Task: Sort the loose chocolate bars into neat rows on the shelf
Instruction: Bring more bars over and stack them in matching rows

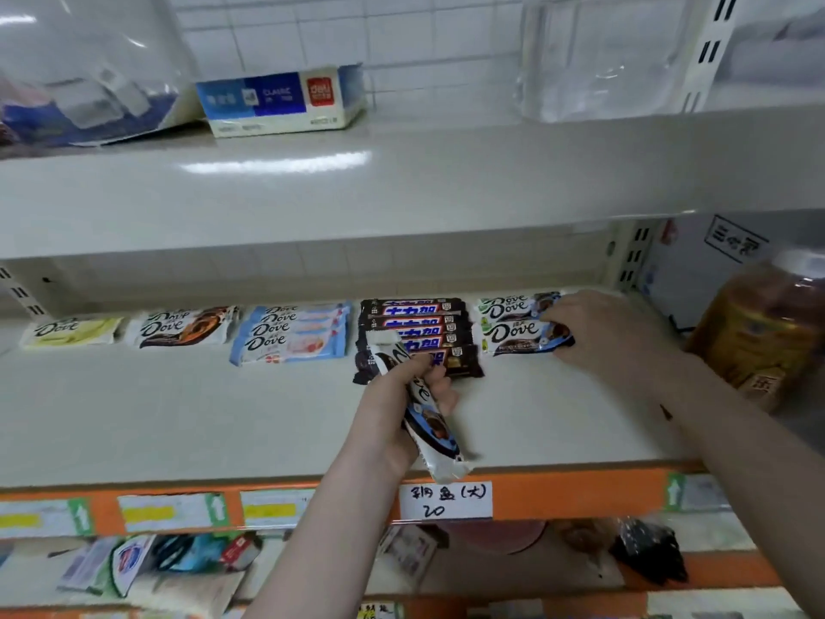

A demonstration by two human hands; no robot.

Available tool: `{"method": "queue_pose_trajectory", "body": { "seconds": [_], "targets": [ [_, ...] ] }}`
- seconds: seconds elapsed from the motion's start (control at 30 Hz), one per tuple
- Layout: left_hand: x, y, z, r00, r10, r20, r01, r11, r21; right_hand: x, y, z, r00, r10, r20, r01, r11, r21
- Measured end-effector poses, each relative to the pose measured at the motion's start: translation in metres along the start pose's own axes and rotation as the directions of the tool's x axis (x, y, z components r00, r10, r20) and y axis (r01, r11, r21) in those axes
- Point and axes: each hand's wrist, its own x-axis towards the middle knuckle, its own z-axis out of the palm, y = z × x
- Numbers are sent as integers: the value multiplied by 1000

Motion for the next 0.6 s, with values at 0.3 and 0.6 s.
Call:
{"method": "queue_pose_trajectory", "body": {
  "seconds": [0.3, 0.6],
  "targets": [
    [10, 5, -4, 1000, 1, -10, -1, 1000, 18, 31, 12, 16, 979, 151, 138, -167, 980, 106],
    [20, 9, -3, 1000, -12, -3, 12, 999, 34, 29, 2, 28, 988, 146, 56, -151, 984, 95]
  ]
}}
